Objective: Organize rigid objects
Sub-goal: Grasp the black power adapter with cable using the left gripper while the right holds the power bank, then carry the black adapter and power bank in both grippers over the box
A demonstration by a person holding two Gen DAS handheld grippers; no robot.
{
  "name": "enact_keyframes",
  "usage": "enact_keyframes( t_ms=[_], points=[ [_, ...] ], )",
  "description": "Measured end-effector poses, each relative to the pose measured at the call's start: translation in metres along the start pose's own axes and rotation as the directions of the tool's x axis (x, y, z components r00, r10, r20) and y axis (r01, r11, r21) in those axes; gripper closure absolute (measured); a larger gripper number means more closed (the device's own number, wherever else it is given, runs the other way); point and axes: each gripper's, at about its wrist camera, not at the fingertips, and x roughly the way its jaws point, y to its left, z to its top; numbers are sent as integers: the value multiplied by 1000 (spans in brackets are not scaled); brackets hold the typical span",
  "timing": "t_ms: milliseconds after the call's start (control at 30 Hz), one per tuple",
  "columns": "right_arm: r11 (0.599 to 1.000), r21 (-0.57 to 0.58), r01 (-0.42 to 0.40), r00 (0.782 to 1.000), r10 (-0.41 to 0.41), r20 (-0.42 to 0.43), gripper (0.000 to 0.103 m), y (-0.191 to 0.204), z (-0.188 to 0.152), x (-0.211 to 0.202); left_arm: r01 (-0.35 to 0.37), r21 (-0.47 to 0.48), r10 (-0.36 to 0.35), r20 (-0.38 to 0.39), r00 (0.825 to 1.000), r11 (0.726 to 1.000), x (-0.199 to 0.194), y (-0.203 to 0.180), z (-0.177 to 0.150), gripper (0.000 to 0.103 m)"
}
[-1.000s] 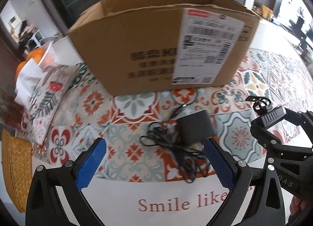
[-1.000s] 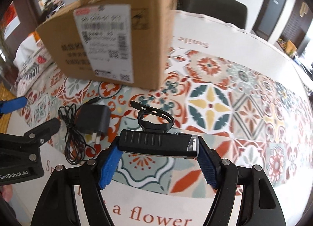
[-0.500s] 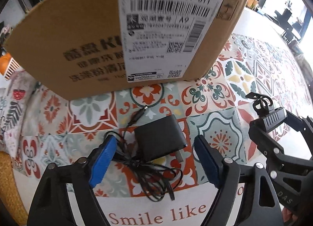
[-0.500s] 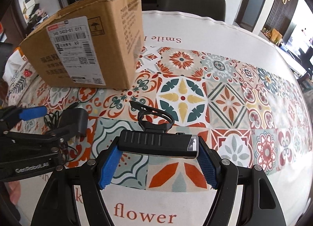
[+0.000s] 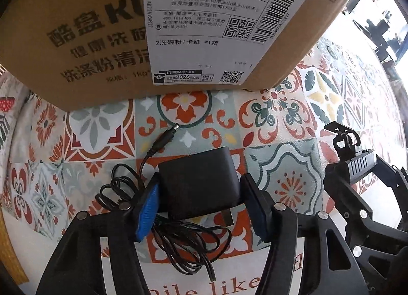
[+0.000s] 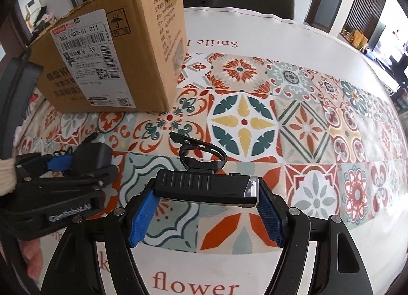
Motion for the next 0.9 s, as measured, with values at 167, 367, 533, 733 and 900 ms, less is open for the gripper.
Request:
enact_keyframes(
  t_ms=[167, 367, 533, 733, 900],
  points=[
    [1000, 1, -2, 1000, 2, -5, 30, 3, -2, 1, 36, 5, -36, 15, 999, 999, -3, 5, -9, 43],
    [1000, -10, -15, 1000, 15, 4, 30, 10, -6, -5, 58, -10, -57, 38, 998, 998, -12, 21, -30, 43],
    [1000, -20, -17, 1000, 17, 18, 30, 16, -7, -13, 48, -9, -47, 74, 996, 999, -25, 31, -42, 43],
    [999, -28, -28, 998, 29, 48, 30, 26, -6, -29, 46, -16, -44, 130, 991, 999, -53, 45, -56, 46],
    [999, -40, -29, 997, 32, 76, 30, 35, -4, -43, 52, -18, -48, 172, 984, 998, -71, 58, -63, 47]
  ],
)
